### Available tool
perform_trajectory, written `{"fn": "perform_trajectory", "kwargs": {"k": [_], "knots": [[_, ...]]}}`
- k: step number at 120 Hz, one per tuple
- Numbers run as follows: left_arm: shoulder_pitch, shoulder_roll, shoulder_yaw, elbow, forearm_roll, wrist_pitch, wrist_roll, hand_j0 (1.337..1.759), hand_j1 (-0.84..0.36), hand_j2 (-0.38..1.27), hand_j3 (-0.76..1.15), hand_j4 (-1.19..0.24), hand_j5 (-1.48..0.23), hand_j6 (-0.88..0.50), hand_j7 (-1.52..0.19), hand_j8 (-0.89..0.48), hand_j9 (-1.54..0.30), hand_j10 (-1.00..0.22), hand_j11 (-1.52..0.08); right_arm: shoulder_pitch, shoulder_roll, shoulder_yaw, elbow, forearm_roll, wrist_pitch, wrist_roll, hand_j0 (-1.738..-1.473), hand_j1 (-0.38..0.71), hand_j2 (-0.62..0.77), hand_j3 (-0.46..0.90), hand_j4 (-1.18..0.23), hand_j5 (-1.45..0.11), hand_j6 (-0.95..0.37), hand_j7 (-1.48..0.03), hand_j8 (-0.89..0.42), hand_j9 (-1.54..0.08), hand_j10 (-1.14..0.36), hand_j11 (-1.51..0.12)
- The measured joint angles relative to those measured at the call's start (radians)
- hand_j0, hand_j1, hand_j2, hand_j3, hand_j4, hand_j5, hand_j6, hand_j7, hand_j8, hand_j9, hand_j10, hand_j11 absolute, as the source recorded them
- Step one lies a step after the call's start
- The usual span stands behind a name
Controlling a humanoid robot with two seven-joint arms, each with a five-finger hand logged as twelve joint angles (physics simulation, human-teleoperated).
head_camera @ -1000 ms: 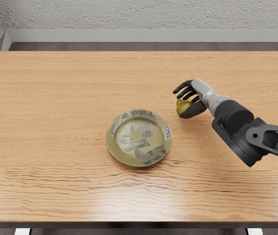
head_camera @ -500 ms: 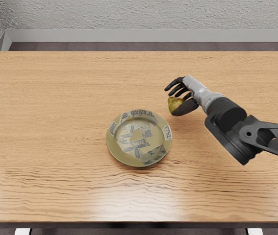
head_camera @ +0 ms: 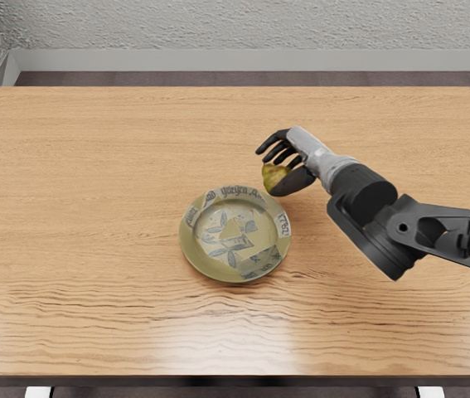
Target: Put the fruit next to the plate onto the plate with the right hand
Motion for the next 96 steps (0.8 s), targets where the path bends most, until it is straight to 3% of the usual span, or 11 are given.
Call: {"fn": "perform_trajectory", "kwargs": {"k": [96], "knots": [[0.0,0.0,0.0,0.0,0.0,0.0,0.0,1.658,0.35,0.0,0.0,0.0,0.0,0.0,0.0,0.0,0.0,0.0,0.0,-0.002,0.081,0.0,-0.001,-0.013,0.0,0.0,-1.658,0.23,0.1,0.0,-0.53,-0.71,-0.53,-0.7,-0.41,-0.7,-0.49,-0.7]]}}
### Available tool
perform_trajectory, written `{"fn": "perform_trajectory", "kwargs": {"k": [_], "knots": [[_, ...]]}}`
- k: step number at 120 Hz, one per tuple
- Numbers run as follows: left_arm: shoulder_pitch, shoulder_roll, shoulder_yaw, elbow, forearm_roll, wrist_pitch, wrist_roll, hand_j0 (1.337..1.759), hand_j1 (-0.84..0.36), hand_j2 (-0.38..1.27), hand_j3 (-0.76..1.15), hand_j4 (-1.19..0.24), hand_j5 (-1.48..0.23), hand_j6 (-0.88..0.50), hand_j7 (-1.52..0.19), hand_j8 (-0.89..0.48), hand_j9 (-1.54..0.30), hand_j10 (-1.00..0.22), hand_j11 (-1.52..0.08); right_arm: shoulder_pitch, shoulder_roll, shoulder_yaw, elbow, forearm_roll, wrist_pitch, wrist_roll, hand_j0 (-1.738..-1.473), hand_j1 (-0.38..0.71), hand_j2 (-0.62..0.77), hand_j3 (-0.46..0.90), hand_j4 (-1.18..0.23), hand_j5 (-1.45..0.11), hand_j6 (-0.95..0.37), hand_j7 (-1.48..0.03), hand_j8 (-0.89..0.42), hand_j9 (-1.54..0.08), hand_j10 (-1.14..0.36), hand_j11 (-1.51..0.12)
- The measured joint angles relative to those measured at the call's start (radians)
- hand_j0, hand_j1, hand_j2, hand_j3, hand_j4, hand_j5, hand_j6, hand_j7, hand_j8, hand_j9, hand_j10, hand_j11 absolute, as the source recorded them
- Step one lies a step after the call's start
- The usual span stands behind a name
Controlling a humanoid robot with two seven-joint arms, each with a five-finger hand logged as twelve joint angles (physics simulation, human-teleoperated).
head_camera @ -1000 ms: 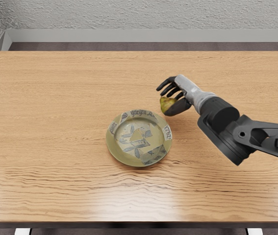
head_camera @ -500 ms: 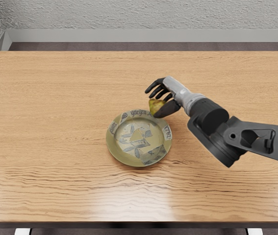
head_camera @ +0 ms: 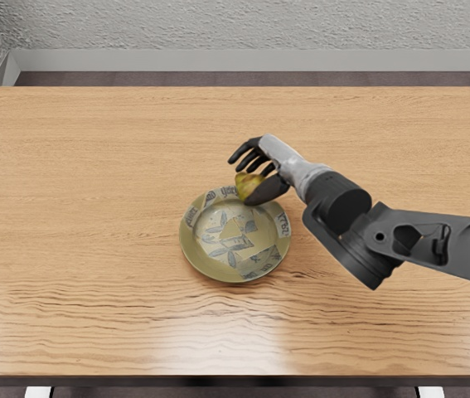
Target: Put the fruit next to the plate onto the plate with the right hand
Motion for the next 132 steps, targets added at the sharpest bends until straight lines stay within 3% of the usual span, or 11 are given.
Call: {"fn": "perform_trajectory", "kwargs": {"k": [65,96,132], "knots": [[0.0,0.0,0.0,0.0,0.0,0.0,0.0,1.658,0.35,0.0,0.0,0.0,0.0,0.0,0.0,0.0,0.0,0.0,0.0,-0.026,0.047,-0.011,0.0,-0.035,0.0,0.0,-1.658,0.21,0.07,0.0,-0.51,-0.68,-0.51,-0.67,-0.43,-0.67,-0.48,-0.67],[0.0,0.0,0.0,0.0,0.0,0.0,0.0,1.658,0.35,0.0,0.0,0.0,0.0,0.0,0.0,0.0,0.0,0.0,0.0,-0.047,0.049,-0.005,-0.001,-0.085,0.0,0.0,-1.658,-0.16,0.01,0.0,-0.17,-0.22,-0.17,-0.22,-0.15,-0.22,-0.16,-0.22],[0.0,0.0,0.0,0.0,0.0,0.0,0.0,1.658,0.35,0.0,0.0,0.0,0.0,0.0,0.0,0.0,0.0,0.0,0.0,-0.006,0.029,0.0,0.0,-0.088,0.0,0.0,-1.658,-0.31,0.0,0.0,-0.04,-0.05,-0.04,-0.05,-0.03,-0.05,-0.04,-0.05]]}}
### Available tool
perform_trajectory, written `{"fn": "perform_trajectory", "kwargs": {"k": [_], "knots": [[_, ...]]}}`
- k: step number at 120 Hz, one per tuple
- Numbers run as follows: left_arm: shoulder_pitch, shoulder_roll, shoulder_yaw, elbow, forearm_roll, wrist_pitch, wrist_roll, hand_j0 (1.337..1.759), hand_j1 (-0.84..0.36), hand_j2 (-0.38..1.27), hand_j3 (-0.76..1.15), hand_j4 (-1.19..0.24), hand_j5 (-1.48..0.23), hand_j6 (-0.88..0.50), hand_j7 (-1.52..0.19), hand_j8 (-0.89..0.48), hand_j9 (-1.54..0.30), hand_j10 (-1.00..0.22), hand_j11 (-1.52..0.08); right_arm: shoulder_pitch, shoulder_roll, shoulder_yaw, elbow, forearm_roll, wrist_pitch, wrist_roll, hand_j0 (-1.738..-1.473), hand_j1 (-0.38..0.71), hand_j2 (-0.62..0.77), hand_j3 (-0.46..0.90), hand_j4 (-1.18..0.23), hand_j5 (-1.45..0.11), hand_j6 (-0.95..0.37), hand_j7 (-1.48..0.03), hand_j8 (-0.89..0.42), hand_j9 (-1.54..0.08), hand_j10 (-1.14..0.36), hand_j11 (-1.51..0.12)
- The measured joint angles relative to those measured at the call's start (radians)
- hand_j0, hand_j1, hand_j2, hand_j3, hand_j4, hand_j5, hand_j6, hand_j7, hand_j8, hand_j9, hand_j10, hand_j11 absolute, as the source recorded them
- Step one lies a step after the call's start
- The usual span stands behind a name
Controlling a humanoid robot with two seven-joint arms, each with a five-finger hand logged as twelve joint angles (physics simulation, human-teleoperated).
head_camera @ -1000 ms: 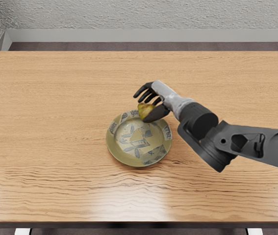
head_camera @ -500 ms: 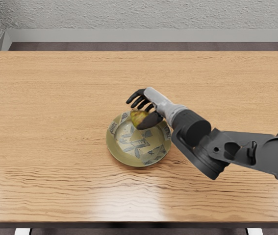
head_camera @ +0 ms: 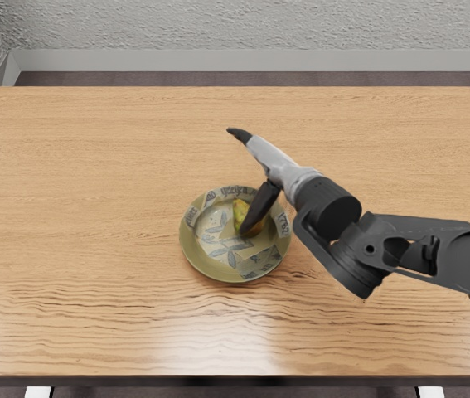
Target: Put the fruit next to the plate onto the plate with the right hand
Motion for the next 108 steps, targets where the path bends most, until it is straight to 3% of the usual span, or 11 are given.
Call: {"fn": "perform_trajectory", "kwargs": {"k": [15,33,61,89,108], "knots": [[-0.008,0.0,0.002,0.0,0.001,0.0,-0.001,1.658,0.35,0.0,0.0,0.0,0.0,0.0,0.0,0.0,0.0,0.0,0.0,0.025,-0.041,0.049,0.0,0.009,0.0,0.0,-1.658,-0.33,0.0,0.0,-0.02,-0.03,-0.02,-0.03,-0.02,-0.03,-0.02,-0.03],[0.001,0.0,0.005,0.0,0.001,0.0,0.0,1.658,0.35,0.0,0.0,0.0,0.0,0.0,0.0,0.0,0.0,0.0,0.0,0.023,-0.145,0.257,-0.008,0.126,0.039,0.0,-1.658,-0.34,0.0,0.0,-0.01,-0.01,-0.01,-0.01,-0.01,-0.01,-0.01,-0.01],[0.008,0.0,0.006,0.0,0.001,0.0,0.0,1.658,0.35,0.0,0.0,0.0,0.0,0.0,0.0,0.0,0.0,0.0,0.0,0.01,-0.347,0.476,-0.116,0.439,0.457,0.0,-1.658,-0.35,0.0,0.0,0.0,0.0,-0.01,0.0,0.0,0.0,0.0,0.0],[0.004,0.0,0.006,0.0,0.001,0.0,0.0,1.658,0.35,0.0,0.0,0.0,0.0,0.0,0.0,0.0,0.0,0.0,0.0,-0.017,-0.601,0.506,-0.24,0.69,0.957,0.0,-1.658,-0.35,0.0,0.0,0.0,0.0,0.0,0.0,0.0,0.0,0.0,0.0],[0.003,0.0,0.006,0.0,0.001,0.0,0.001,1.658,0.35,0.0,0.0,0.0,0.0,0.0,0.0,0.0,0.0,0.0,0.0,-0.058,-0.666,0.5,-0.313,0.761,1.164,0.0,-1.658,-0.35,0.0,0.0,0.0,0.0,0.0,0.0,0.0,0.0,0.0,0.0]]}}
